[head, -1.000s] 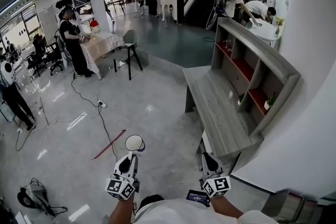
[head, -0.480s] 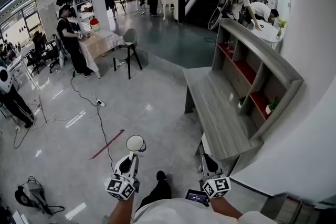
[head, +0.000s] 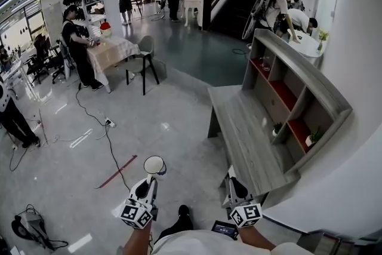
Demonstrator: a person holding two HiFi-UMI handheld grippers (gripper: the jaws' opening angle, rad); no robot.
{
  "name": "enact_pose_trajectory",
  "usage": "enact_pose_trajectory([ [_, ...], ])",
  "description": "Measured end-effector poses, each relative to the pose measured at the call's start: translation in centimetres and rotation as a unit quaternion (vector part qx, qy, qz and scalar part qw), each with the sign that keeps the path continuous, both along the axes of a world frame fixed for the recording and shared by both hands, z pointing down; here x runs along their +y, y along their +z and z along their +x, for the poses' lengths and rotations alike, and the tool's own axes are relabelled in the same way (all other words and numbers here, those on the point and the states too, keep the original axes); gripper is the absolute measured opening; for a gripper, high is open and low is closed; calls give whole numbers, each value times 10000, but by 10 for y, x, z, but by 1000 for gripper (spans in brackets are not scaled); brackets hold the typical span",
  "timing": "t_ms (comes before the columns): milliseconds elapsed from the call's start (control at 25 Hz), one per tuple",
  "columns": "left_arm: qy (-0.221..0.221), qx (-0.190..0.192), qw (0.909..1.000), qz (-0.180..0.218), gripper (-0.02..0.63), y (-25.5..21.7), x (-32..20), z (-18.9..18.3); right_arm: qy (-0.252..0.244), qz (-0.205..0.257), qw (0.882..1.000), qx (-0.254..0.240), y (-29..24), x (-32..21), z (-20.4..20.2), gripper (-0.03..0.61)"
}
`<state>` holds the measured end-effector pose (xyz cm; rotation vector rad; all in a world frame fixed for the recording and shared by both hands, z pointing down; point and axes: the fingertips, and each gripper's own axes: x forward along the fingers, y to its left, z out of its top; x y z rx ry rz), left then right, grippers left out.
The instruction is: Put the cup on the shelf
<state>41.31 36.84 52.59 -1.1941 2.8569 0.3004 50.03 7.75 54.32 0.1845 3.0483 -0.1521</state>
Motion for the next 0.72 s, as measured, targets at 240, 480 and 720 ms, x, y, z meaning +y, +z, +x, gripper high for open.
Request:
enact_pose_trajectory([
  [240,41,8,10000,0,61,-3,-12,-73,50,123,9999,4,-10,-12,-67,37],
  [480,146,-74,9998,-88,61,-13,-21,-146,90,167,9998,20,-22,-18,-138,37],
  [720,175,-84,9998,-1,61,-13,-28,-217,14,259,9996,-62,-30,-21,-213,37],
])
